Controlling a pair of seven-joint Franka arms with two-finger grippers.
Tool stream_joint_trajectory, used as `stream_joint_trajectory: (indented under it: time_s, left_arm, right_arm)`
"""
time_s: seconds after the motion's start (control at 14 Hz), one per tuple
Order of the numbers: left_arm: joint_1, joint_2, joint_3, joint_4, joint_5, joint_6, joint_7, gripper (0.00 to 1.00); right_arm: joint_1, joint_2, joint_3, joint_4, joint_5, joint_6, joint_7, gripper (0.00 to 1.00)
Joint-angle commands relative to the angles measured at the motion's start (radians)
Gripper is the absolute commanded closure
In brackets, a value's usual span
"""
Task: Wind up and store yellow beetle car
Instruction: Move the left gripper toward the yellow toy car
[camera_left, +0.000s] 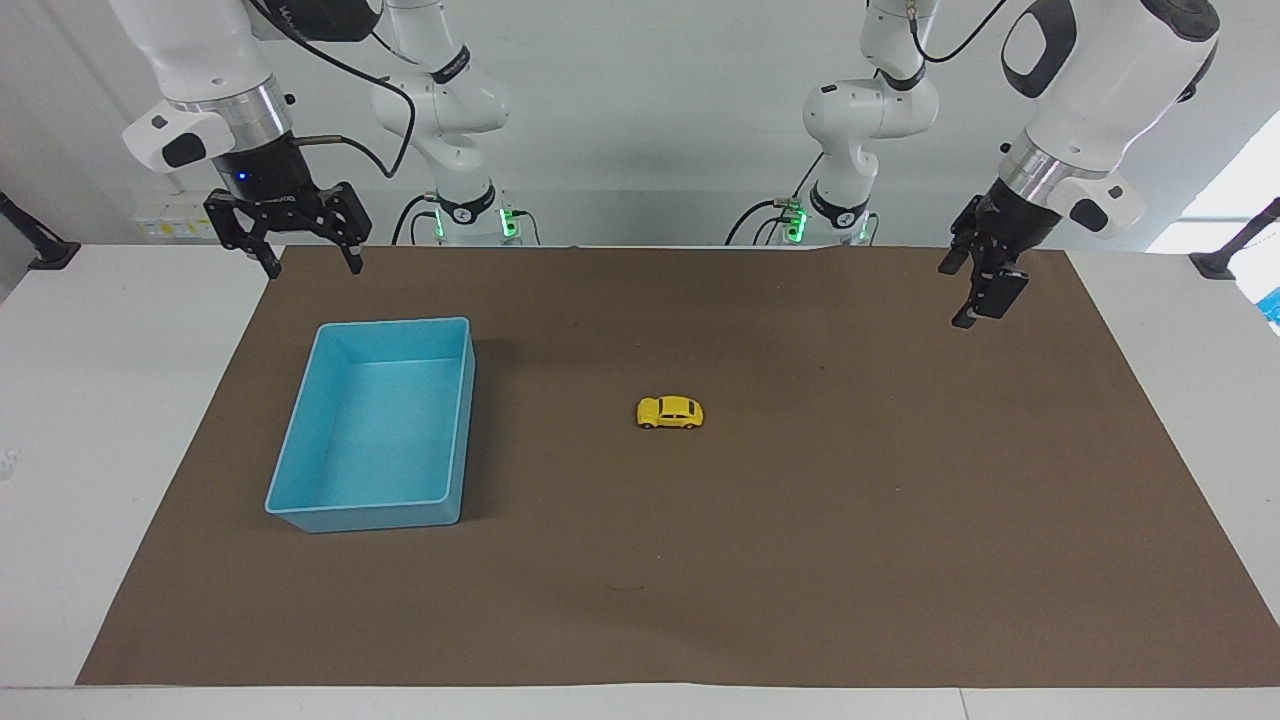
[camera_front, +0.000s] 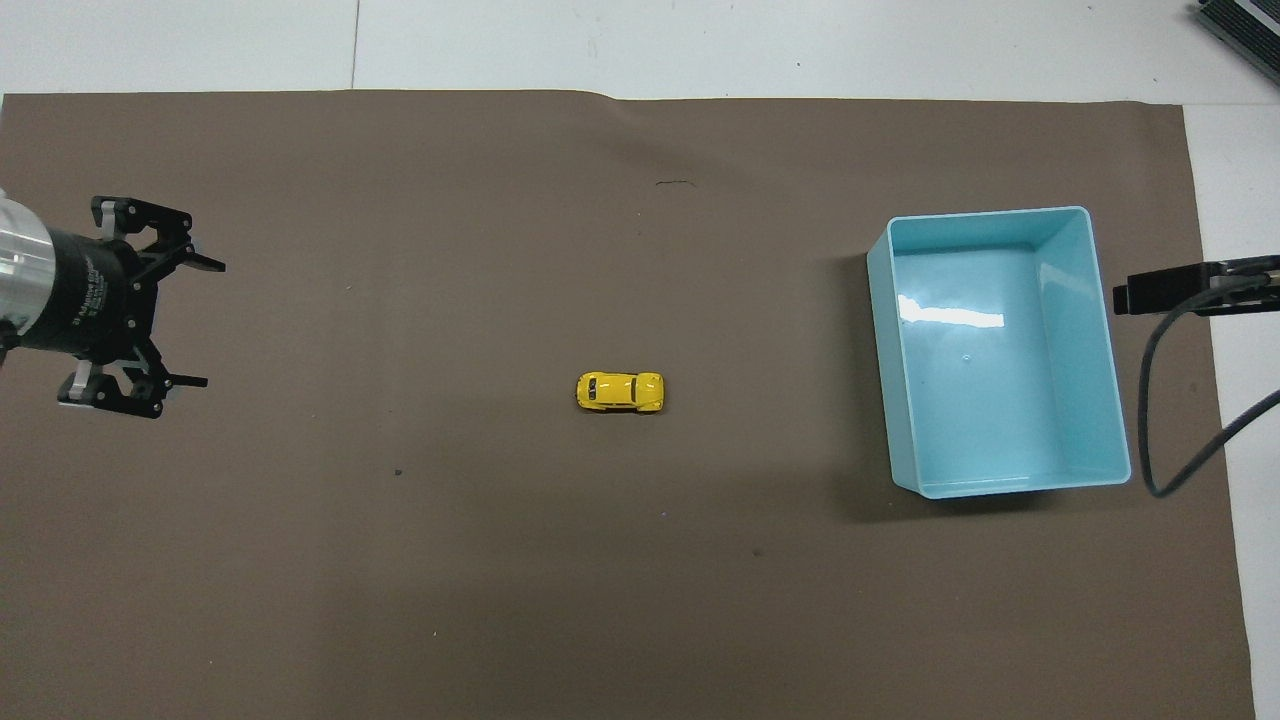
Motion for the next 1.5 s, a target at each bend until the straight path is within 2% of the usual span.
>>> stream_joint_trajectory:
  time_s: [0.0,0.21,0.71,1.07,1.28,1.43]
  left_arm:
    - [-0.064,-0.008,0.014,-0.034,-0.008,0.049,-0.154,0.0]
    - [-0.065,-0.006,0.011,-0.031,-0.006,0.064,-0.248,0.0]
    - [-0.209,0.064,0.012,-0.025,0.04,0.11,-0.388,0.0]
    - [-0.315,0.162,0.01,-0.002,0.093,0.19,-0.524,0.0]
    - [-0.416,0.276,0.011,0.022,0.179,0.216,-0.65,0.0]
    - [-0.44,0.305,0.009,0.024,0.193,0.256,-0.692,0.0]
  right_arm:
    - [-0.01,-0.01,0.005,-0.002,-0.005,-0.018,-0.023,0.0]
    - [-0.01,-0.01,0.005,-0.002,-0.005,-0.016,-0.023,0.0]
    - [-0.01,-0.01,0.005,-0.004,-0.005,-0.018,-0.023,0.0]
    - [-0.01,-0.01,0.005,-0.004,-0.005,-0.018,-0.023,0.0]
    - [-0.01,-0.01,0.005,-0.004,-0.005,-0.018,-0.023,0.0]
    - [-0.01,-0.01,0.005,-0.004,-0.005,-0.018,-0.023,0.0]
